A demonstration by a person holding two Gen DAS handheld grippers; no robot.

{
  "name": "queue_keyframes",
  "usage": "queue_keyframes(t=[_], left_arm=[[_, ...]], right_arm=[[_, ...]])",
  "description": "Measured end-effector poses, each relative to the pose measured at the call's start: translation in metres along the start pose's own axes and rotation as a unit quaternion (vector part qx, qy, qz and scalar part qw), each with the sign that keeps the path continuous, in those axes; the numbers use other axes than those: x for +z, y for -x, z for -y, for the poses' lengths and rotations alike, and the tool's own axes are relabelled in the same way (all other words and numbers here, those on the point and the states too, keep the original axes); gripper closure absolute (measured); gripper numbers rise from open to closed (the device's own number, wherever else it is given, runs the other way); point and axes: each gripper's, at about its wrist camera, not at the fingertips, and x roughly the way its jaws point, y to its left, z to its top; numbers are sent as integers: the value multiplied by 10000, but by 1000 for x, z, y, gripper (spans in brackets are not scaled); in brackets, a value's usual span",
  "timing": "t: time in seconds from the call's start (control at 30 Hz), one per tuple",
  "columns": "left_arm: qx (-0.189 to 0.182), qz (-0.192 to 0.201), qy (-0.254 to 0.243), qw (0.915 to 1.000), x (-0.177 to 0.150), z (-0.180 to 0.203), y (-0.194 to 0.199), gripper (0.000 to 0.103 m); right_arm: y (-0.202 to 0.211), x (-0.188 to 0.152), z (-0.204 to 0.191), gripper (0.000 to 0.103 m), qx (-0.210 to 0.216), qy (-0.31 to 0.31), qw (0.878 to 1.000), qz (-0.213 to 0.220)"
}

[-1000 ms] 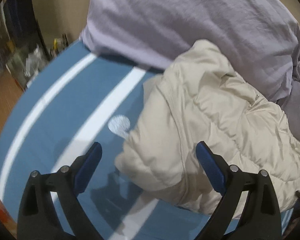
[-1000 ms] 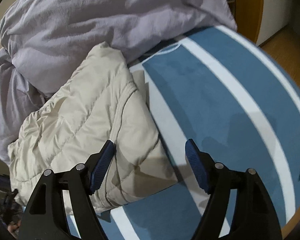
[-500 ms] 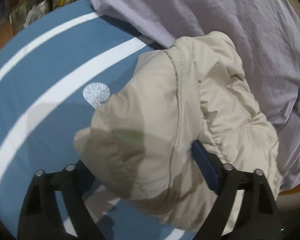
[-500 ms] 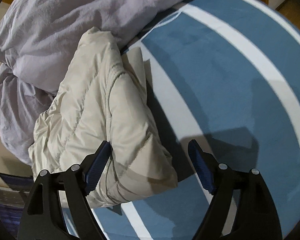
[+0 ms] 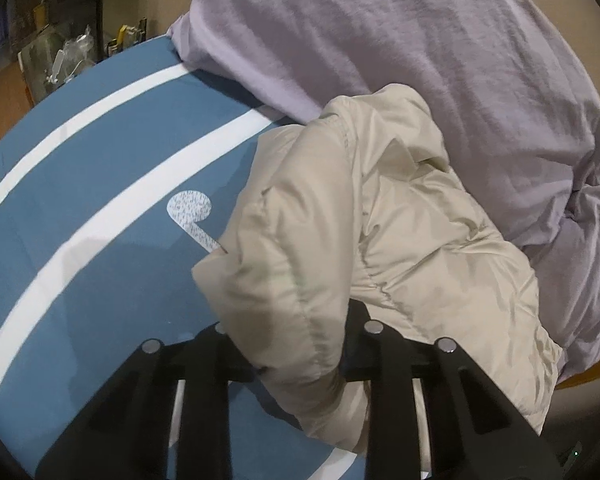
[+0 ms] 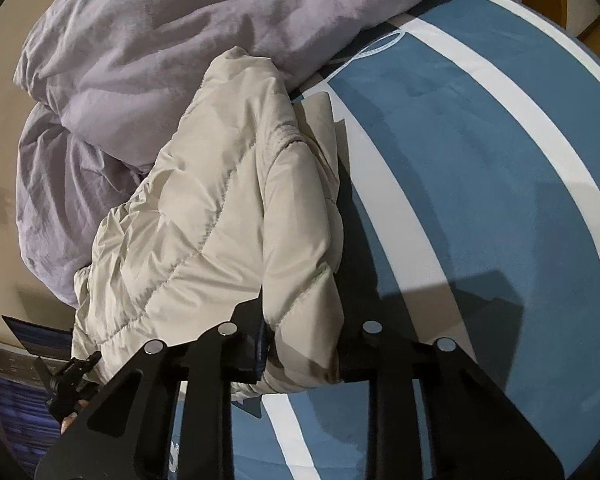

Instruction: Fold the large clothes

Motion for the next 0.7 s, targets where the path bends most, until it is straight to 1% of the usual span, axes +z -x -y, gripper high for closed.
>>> queue_keyframes(t=[0.1,0.17,0.47,0.6,0.7], left_arm=[[-108,30,-21,9999,-1,-9,14,77],[-170,46,-7,9998,-4,-24,25,77],[-261,-31,66,9996,-22,-117,63,77],[-291,-74,145,9994,-32,-147,77,77],[-289,-142,164,9993,-37,-159,79,75]], right_arm=[[-1,-7,-5,79,-31,0,10000,9],[2,-20,-9,79,-35,56,10000,-32],[15,-97,-25,79,105,166,9997,-168],[24,-121,-30,79,54,317,9993,-188],[26,-130,-31,77,-17,384,9992,-139]])
